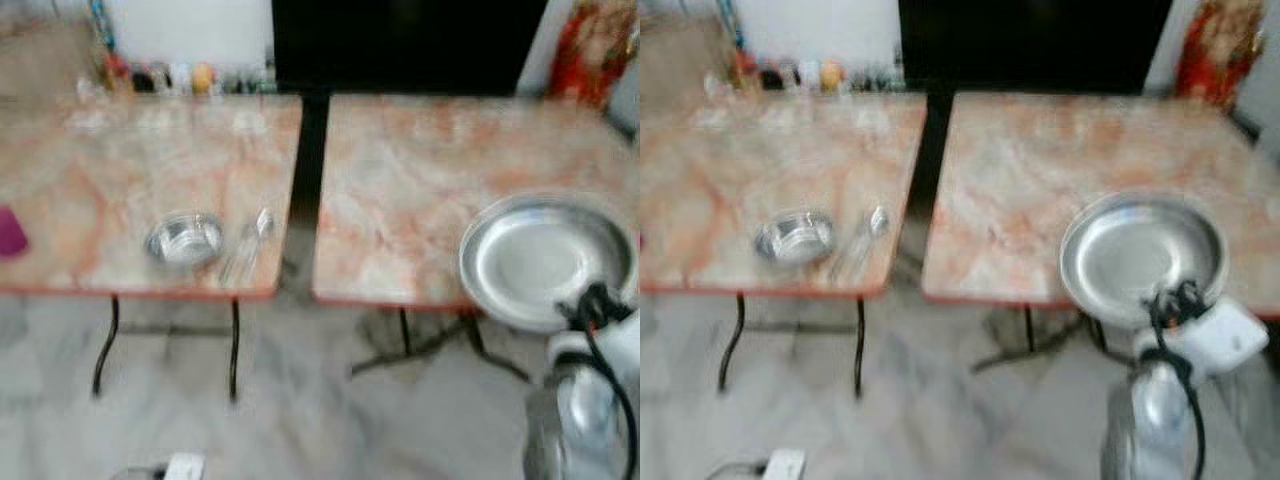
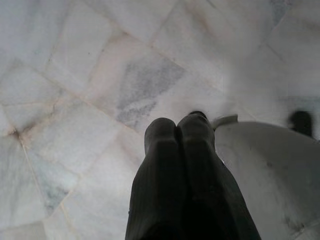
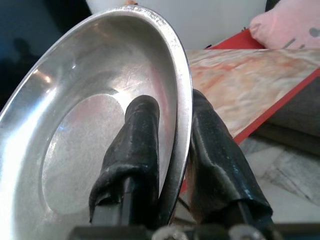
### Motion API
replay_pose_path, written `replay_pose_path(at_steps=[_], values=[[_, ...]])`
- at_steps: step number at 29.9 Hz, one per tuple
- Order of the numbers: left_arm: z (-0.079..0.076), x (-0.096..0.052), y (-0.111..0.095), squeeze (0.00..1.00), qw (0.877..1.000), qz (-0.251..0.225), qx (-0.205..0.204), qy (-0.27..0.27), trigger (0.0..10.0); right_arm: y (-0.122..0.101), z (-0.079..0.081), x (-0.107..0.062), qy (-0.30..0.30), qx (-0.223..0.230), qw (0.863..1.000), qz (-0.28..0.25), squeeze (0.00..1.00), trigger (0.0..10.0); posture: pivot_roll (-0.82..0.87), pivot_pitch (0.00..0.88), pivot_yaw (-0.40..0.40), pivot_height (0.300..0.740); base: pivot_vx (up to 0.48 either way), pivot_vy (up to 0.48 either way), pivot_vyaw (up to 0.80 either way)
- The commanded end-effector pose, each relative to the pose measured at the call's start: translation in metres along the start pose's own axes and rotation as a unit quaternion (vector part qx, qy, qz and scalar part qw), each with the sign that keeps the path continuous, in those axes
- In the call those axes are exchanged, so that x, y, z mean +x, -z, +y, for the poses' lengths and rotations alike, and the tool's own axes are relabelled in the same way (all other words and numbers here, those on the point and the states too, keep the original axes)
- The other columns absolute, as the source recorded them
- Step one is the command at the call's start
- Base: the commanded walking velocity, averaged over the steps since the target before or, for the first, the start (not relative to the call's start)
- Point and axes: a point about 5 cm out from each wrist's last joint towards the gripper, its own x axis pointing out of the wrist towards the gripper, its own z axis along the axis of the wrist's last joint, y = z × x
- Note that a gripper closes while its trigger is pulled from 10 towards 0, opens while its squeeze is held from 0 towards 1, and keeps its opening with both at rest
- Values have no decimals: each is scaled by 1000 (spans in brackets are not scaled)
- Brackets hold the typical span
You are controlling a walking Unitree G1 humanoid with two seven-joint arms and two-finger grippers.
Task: Setting the table
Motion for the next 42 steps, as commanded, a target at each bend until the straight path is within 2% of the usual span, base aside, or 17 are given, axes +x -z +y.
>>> replay_pose_path(at_steps=[1,14,32,36,40,42], values=[[-5,1,0,0,1000,1,4,7,10000,-7,-4,2,7,-2,1000,-14,0,10000,27,0,19,740,0,0,0],[-5,1,-2,0,1000,-8,-15,12,10000,-8,-5,6,11,-1,1000,-15,0,10000,26,0,13,740,0,0,0],[-5,1,-2,0,1000,-6,-9,14,10000,-3,0,8,11,3,1000,-8,0,10000,30,0,15,740,341,0,0],[-4,0,-1,0,1000,-5,-7,12,10000,-3,0,9,14,5,1000,-9,0,10000,31,0,15,740,72,0,0],[-3,0,-1,0,1000,-5,-5,11,10000,0,-2,8,30,17,999,-1,0,10000,29,0,16,740,0,0,0],[-3,0,0,0,1000,-3,2,13,10000,5,-6,6,54,45,997,17,0,10000,26,0,17,740,0,0,0]])
